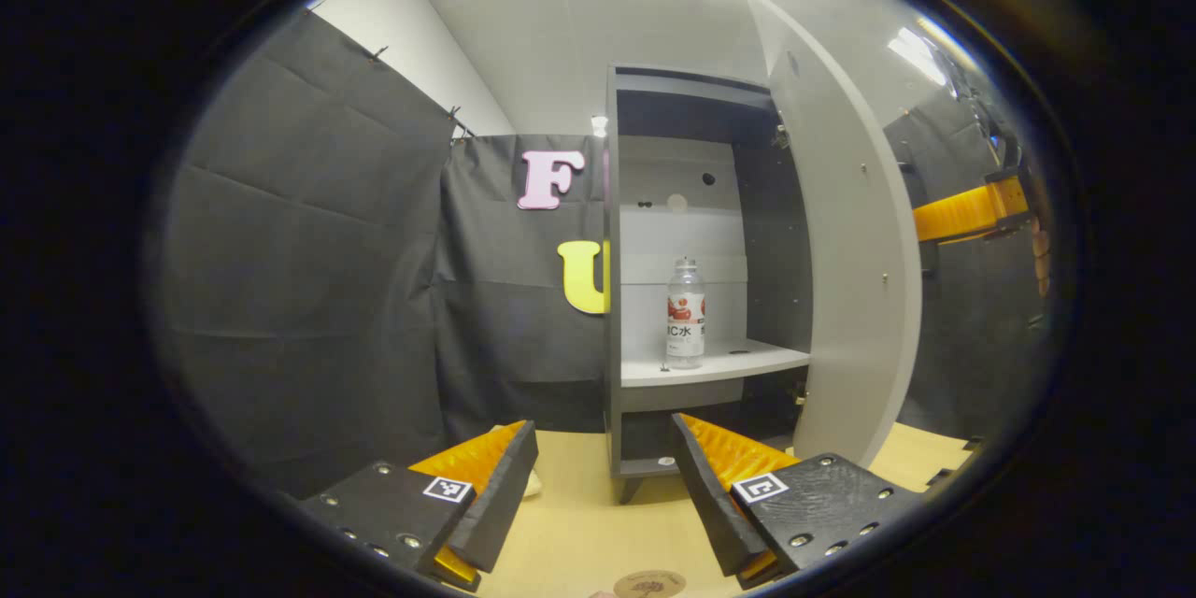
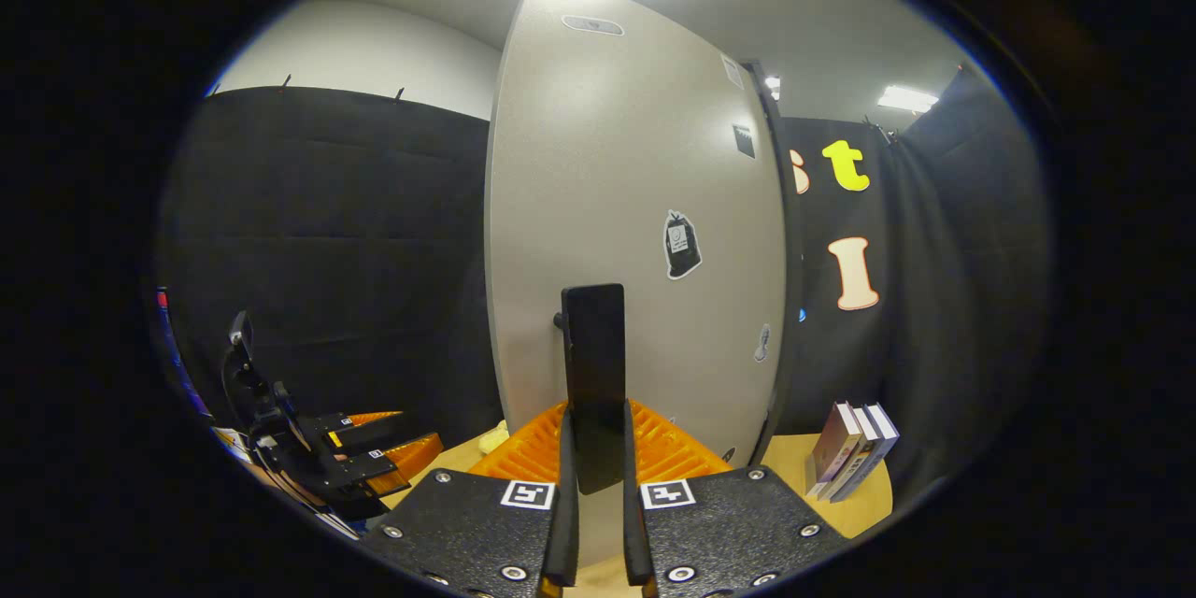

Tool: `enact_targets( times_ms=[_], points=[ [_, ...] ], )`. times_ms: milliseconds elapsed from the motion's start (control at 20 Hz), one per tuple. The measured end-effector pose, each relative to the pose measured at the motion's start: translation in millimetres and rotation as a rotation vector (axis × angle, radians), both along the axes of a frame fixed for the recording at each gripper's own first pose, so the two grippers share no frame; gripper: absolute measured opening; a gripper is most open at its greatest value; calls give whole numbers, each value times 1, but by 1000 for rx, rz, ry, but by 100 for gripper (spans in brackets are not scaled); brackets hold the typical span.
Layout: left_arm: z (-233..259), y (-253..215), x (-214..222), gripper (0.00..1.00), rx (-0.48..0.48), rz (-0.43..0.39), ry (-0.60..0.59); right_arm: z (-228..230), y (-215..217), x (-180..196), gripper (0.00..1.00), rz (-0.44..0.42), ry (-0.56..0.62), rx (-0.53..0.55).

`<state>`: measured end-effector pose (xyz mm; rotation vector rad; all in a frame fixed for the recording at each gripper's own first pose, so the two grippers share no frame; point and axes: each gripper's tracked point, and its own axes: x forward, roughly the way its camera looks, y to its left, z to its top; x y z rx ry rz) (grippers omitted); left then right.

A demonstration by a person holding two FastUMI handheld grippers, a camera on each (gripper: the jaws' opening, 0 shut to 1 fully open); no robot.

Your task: Open the cabinet door with the right hand, grasp the bottle in the cabinet with the left hand and place it on the coaster, then close the cabinet door with the right hand.

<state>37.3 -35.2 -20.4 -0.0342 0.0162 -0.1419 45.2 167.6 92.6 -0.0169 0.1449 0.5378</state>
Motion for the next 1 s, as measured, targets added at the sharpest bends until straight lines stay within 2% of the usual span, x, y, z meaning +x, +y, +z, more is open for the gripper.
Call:
enact_targets(
  times_ms=[150,200,300,400,600,650,750,800,850,1000],
  points=[
    [0,-20,5,86,-18,-25,4,2,-22,-5,19,-44,-6,-1],
    [0,-26,5,89,-22,-34,7,3,-30,-8,17,-64,-12,-9],
    [-1,-40,5,86,-27,-57,11,4,-46,-9,15,-110,-22,-13],
    [0,-54,5,89,-31,-80,12,5,-60,-9,12,-156,-30,-13],
    [0,-78,7,89,-39,-117,20,5,-80,-7,8,-229,-46,-28],
    [1,-84,7,86,-38,-124,20,6,-85,-8,8,-242,-52,-36],
    [1,-91,9,89,-31,-133,21,8,-97,-9,8,-263,-64,-46],
    [1,-96,11,85,-27,-138,23,9,-104,-10,8,-276,-67,-45],
    [1,-100,13,89,-23,-143,27,9,-109,-9,8,-290,-67,-41],
    [-1,-109,22,89,-22,-145,37,8,-131,-5,8,-339,-64,-34]
  ],
)
